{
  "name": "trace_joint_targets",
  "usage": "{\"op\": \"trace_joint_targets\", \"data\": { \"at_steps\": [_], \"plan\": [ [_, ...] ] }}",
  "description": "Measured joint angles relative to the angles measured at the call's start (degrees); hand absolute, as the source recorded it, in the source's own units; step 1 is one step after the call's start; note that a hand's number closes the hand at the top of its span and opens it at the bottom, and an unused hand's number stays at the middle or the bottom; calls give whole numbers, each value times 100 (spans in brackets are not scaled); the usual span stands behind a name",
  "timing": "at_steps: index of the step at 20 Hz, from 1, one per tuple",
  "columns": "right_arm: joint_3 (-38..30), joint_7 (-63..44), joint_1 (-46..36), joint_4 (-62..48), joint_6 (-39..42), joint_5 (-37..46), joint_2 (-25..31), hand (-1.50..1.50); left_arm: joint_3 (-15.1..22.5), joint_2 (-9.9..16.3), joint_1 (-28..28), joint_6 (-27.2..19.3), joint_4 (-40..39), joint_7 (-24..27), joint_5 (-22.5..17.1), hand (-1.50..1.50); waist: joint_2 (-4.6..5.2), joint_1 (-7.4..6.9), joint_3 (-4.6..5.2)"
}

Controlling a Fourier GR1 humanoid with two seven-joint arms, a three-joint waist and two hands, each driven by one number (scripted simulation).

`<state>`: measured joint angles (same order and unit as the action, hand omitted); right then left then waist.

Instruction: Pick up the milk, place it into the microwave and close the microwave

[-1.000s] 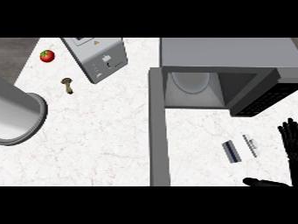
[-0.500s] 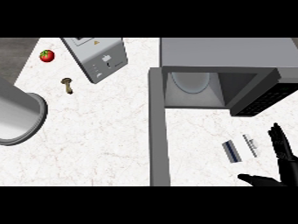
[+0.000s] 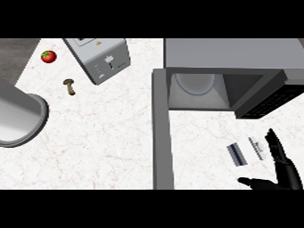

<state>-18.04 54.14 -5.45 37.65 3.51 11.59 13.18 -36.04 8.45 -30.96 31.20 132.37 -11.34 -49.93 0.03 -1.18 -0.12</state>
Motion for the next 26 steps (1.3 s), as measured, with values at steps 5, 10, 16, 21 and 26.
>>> {"op": "trace_joint_targets", "data": {
  "at_steps": [5,10,16,21,26],
  "plan": [
    [-119,403,-538,-989,28,-1,86,-150,-90,-48,-95,133,-15,-5,-173,-150,8,-19,-4],
    [-211,566,-917,-1660,130,-57,106,150,-153,-54,-132,292,-29,-20,-374,-150,11,-31,4],
    [-192,607,-1215,-2037,267,-51,197,150,-145,-28,-173,282,25,-135,-515,-150,12,-42,19],
    [-151,726,-1331,-2092,185,-11,31,150,-279,108,-143,229,2,-167,-669,-150,10,-48,24],
    [-180,717,-1587,-2166,155,-70,-232,150,-269,85,-103,281,18,-202,-774,-150,26,-53,4]
  ]
}}
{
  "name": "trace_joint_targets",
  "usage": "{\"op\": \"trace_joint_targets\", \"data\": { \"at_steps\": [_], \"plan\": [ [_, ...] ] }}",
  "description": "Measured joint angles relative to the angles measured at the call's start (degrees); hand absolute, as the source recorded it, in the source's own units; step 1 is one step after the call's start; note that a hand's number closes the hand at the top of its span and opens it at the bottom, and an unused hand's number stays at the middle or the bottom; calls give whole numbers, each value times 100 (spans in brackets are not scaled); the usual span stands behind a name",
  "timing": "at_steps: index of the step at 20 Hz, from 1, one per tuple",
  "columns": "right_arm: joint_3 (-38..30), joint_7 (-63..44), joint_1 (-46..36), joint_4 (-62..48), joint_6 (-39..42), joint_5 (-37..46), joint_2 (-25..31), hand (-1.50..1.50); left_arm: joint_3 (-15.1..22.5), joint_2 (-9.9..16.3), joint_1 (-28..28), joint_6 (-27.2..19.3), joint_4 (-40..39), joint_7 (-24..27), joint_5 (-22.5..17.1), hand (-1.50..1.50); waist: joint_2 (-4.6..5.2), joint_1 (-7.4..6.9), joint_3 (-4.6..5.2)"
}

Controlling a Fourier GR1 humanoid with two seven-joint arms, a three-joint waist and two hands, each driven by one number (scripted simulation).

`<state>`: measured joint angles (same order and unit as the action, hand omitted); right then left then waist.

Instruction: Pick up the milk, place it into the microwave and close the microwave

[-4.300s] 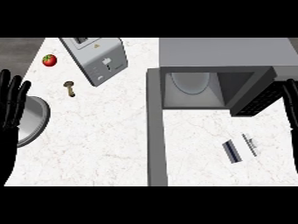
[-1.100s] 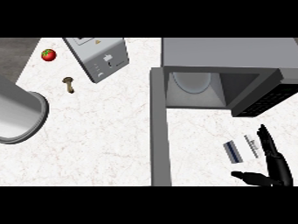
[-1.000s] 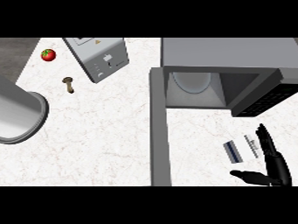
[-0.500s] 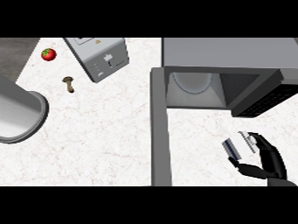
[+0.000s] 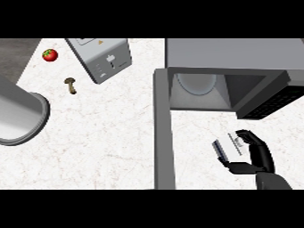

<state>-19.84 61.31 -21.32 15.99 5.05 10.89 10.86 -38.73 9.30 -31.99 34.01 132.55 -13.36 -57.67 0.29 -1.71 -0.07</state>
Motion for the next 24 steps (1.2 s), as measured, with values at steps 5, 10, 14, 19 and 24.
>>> {"op": "trace_joint_targets", "data": {
  "at_steps": [5,10,14,19,24],
  "plan": [
    [14,-53,-334,-2,-129,-19,-342,150,-71,-59,-42,122,-5,-60,-144,-150,-3,14,-6],
    [95,-95,-573,18,-297,27,-637,150,-155,-87,-1,62,51,-178,-209,-150,-6,38,-4],
    [163,-197,-814,137,-467,85,-670,150,-250,-180,-90,199,50,-247,-252,-150,-14,47,0],
    [127,-419,-1293,189,-705,56,-624,150,-212,-277,-28,221,45,-393,-271,-150,-10,50,0],
    [79,-766,-1915,8,-827,48,-417,150,-255,-302,226,304,-111,-424,-88,-150,9,24,0]
  ]
}}
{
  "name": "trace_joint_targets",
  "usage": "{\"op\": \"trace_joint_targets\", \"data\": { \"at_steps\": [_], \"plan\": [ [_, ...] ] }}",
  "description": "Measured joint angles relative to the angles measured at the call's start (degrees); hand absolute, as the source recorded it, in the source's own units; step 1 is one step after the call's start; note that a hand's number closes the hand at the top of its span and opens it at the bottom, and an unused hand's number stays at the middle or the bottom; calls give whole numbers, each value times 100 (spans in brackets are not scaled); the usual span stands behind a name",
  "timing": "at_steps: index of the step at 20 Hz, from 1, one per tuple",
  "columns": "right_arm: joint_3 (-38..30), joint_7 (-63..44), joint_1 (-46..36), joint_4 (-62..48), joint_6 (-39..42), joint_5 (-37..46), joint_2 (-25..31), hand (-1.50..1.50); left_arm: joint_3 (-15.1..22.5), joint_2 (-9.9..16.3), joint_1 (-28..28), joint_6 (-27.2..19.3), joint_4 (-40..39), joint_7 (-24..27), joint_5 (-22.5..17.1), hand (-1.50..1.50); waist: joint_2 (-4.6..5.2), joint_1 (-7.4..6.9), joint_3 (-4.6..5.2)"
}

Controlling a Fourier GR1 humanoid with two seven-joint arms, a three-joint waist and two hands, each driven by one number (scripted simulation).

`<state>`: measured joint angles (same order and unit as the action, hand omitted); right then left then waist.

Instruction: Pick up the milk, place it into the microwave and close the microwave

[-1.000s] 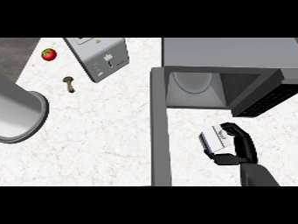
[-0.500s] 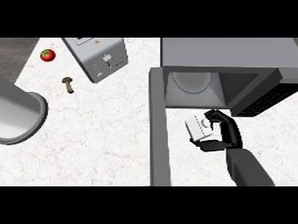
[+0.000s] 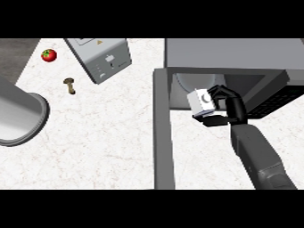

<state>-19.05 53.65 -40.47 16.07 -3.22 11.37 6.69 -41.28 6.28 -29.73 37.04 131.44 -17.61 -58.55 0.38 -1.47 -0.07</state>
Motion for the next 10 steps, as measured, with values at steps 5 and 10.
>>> {"op": "trace_joint_targets", "data": {
  "at_steps": [5,10],
  "plan": [
    [-67,-400,-559,-323,-93,13,287,150,0,74,98,15,-7,-102,-11,-150,37,-86,-9],
    [-88,-817,-1081,-565,-167,63,524,150,114,156,410,-170,-13,-191,113,-150,88,-167,-12]
  ]
}}
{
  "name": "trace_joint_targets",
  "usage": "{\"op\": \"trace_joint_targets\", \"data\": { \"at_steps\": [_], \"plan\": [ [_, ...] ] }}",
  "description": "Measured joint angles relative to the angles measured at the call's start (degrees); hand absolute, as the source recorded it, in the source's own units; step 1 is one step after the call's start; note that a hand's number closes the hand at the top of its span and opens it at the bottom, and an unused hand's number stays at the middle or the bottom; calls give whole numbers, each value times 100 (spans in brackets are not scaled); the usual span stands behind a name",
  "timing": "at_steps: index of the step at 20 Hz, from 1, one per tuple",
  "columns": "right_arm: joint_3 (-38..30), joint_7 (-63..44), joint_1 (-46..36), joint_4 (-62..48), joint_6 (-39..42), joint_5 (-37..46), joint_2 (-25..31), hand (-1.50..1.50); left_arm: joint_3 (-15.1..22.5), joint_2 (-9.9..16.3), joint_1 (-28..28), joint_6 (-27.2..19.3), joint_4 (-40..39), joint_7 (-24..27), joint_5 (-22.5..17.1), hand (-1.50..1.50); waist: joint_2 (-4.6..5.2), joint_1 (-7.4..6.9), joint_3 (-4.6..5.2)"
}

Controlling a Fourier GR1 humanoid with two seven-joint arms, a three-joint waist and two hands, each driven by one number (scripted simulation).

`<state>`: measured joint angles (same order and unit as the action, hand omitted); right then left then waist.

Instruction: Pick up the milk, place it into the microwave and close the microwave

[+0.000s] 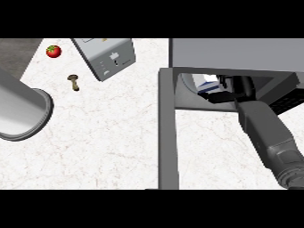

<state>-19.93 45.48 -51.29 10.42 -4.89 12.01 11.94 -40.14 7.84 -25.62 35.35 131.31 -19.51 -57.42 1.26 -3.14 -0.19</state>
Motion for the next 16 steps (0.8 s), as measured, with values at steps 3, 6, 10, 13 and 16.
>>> {"op": "trace_joint_targets", "data": {
  "at_steps": [3,6,10,13,16],
  "plan": [
    [20,-116,-183,-85,-144,71,143,150,23,49,107,18,-39,1,-5,-150,39,-87,-2],
    [115,-270,-369,-140,-591,232,229,150,44,118,252,-8,-86,3,5,-150,84,-168,-3],
    [143,-443,-534,-216,-1055,337,377,150,78,164,392,32,-219,22,22,-150,143,-269,-4],
    [119,-523,-579,-276,-1251,351,484,150,89,230,460,9,-256,-1,4,-150,165,-328,-5],
    [55,-548,-573,-308,-1407,300,504,150,87,345,579,7,-340,-13,1,-150,160,-358,10]
  ]
}}
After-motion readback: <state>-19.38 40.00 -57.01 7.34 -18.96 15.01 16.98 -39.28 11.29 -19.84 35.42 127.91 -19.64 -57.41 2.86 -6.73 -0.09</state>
